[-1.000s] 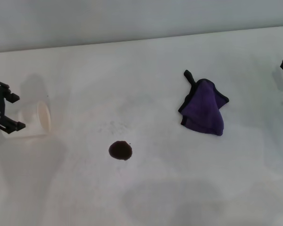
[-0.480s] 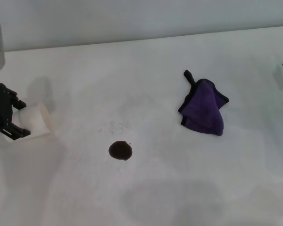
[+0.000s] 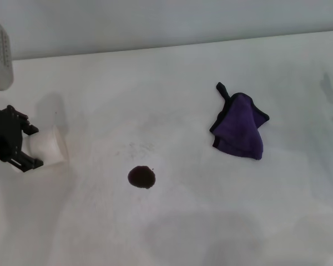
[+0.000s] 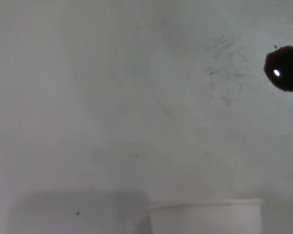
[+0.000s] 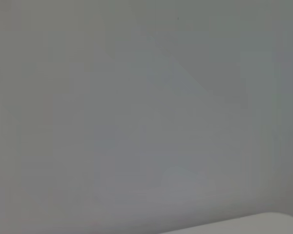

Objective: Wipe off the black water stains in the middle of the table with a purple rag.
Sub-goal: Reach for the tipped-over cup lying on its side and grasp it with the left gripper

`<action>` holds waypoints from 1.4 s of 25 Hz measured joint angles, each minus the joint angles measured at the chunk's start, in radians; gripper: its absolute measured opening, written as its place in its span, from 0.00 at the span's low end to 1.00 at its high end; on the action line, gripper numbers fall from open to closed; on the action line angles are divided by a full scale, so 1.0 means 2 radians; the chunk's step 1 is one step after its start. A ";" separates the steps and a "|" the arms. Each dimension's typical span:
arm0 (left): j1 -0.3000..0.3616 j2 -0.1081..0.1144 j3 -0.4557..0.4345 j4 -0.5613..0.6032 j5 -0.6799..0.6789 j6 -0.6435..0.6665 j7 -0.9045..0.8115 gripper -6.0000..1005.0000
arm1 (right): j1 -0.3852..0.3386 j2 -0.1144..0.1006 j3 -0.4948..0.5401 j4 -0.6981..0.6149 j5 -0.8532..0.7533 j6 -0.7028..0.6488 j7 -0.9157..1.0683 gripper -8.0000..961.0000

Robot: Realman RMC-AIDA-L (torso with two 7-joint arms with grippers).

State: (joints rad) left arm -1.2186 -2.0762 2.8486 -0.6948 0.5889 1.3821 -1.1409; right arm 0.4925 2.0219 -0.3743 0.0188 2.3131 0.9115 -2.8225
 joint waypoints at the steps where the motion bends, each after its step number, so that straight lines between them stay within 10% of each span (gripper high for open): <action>1: 0.001 0.000 0.000 0.002 0.000 0.000 0.000 0.81 | 0.000 0.000 0.000 0.000 0.000 0.000 0.000 0.90; 35: 0.011 0.001 0.000 0.036 -0.004 -0.040 -0.038 0.80 | 0.001 -0.001 0.000 -0.003 0.000 -0.003 0.000 0.90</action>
State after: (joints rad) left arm -1.1959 -2.0745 2.8483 -0.6221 0.5808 1.3012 -1.2159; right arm 0.4936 2.0191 -0.3743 0.0137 2.3133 0.9049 -2.8225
